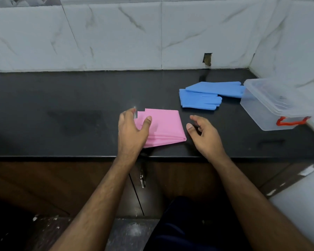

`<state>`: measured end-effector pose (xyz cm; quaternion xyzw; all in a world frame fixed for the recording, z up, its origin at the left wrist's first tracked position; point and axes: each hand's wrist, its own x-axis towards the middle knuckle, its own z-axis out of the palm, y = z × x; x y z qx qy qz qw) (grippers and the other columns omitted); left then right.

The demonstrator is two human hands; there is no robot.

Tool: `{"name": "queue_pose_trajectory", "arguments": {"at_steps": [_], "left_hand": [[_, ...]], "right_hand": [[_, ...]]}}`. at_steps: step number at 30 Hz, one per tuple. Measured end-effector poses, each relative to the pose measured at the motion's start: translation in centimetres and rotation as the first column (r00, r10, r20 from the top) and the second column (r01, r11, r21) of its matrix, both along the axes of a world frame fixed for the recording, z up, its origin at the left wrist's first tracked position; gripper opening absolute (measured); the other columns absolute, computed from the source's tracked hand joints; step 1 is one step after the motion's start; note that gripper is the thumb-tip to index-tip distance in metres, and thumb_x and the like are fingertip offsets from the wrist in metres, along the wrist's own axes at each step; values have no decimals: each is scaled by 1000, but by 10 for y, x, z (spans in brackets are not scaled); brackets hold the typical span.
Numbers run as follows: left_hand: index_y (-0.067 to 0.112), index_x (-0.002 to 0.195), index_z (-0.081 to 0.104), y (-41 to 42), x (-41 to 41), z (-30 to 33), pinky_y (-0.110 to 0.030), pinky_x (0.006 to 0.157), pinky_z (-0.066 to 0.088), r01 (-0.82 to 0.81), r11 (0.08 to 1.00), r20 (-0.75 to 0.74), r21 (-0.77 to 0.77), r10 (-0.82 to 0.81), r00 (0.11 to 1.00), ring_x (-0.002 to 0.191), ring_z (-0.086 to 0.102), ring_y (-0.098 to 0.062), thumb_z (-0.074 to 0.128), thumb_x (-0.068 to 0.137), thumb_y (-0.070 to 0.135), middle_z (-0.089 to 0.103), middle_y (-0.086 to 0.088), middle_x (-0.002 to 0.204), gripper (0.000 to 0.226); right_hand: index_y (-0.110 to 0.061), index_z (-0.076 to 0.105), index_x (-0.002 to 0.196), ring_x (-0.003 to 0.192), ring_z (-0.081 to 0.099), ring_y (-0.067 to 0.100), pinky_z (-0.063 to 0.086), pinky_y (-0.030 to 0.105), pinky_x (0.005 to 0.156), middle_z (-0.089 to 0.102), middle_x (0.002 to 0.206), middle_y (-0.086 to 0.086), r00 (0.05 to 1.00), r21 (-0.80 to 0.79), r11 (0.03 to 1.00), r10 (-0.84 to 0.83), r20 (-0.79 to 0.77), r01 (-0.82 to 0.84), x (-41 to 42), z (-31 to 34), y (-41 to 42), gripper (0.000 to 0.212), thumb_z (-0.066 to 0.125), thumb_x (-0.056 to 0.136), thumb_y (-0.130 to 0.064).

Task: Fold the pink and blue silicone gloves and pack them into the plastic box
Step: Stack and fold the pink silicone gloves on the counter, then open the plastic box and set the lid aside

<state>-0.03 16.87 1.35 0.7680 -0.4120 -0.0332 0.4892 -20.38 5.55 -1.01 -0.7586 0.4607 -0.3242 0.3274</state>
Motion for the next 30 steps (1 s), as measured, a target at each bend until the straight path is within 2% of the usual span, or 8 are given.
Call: {"name": "queue_pose_trajectory", "arguments": {"at_steps": [4, 7, 12, 15, 20, 23, 25, 30], "left_hand": [[11, 138, 56, -5, -32, 13, -20, 102, 35, 88, 996, 107, -4, -87, 990, 130, 51, -16, 67, 97, 38, 54, -3, 142, 51], [10, 138, 58, -12, -60, 16, -4, 101, 23, 144, 989, 130, -15, -141, 981, 130, 50, -14, 68, 97, 36, 57, -3, 142, 50], [10, 144, 54, -34, -114, 7, -15, 103, 28, 288, 958, 93, 8, -288, 953, 133, 50, -16, 67, 97, 37, 57, -5, 143, 55], [12, 146, 52, -50, -146, -6, -21, 104, 35, 385, 922, 20, 43, -386, 922, 133, 52, -15, 69, 96, 38, 56, -3, 146, 59], [15, 151, 43, -81, -185, -23, -30, 107, 49, 465, 884, -345, 46, -423, 838, 121, 62, -11, 75, 93, 35, 62, -1, 138, 70], [15, 152, 39, -110, -200, -22, -19, 93, 49, 513, 858, -476, 37, -436, 764, 112, 62, -4, 75, 92, 35, 61, 1, 134, 73], [15, 152, 38, -128, -209, -21, -13, 81, 44, 540, 842, -517, 23, -452, 727, 105, 60, 1, 74, 93, 34, 62, 2, 131, 72], [15, 157, 33, -164, -227, -20, -18, 92, 46, 518, 853, -514, -58, -470, 717, 115, 59, -5, 66, 98, 43, 60, 1, 133, 73]], "right_hand": [[-20, 50, 149, 143, 42, 16, 37, 41, 118, 46, 156, -1, 991, -74, 997, 16, -133, -26, -17, 1, 5, 53, 48, 104, -47], [-23, 41, 155, 150, 31, 18, 31, 43, 121, 35, 163, 0, 961, -108, 992, 26, -275, -58, -35, -2, 8, 61, 33, 104, -57], [-25, 34, 157, 154, 23, 16, 20, 44, 123, 30, 166, -4, 836, -275, 961, -118, -536, -41, -87, -18, 10, 65, 17, 105, -60], [-28, 31, 159, 156, 18, 18, 16, 44, 123, 25, 168, -6, 821, -264, 964, -185, -541, 44, -118, -23, 6, 60, 19, 106, -55], [-22, 21, 162, 158, 9, 23, 8, 44, 126, 16, 170, 3, 792, -227, 952, -296, -534, 203, -152, -23, 2, 62, 20, 107, -49], [-14, 8, 163, 158, 5, 27, 4, 44, 126, 11, 171, 10, 809, -173, 941, -339, -481, 292, -158, -19, -3, 68, 28, 107, -46], [-10, 0, 162, 157, 9, 32, 8, 45, 126, 11, 169, 18, 831, -149, 921, -390, -397, 361, -156, -14, -4, 79, 43, 105, -43], [-6, -15, 159, 155, 11, 37, 16, 51, 124, -8, 168, 20, 857, -64, 881, -472, -207, 470, -156, 1, -19, 122, 77, 87, -41]]}}
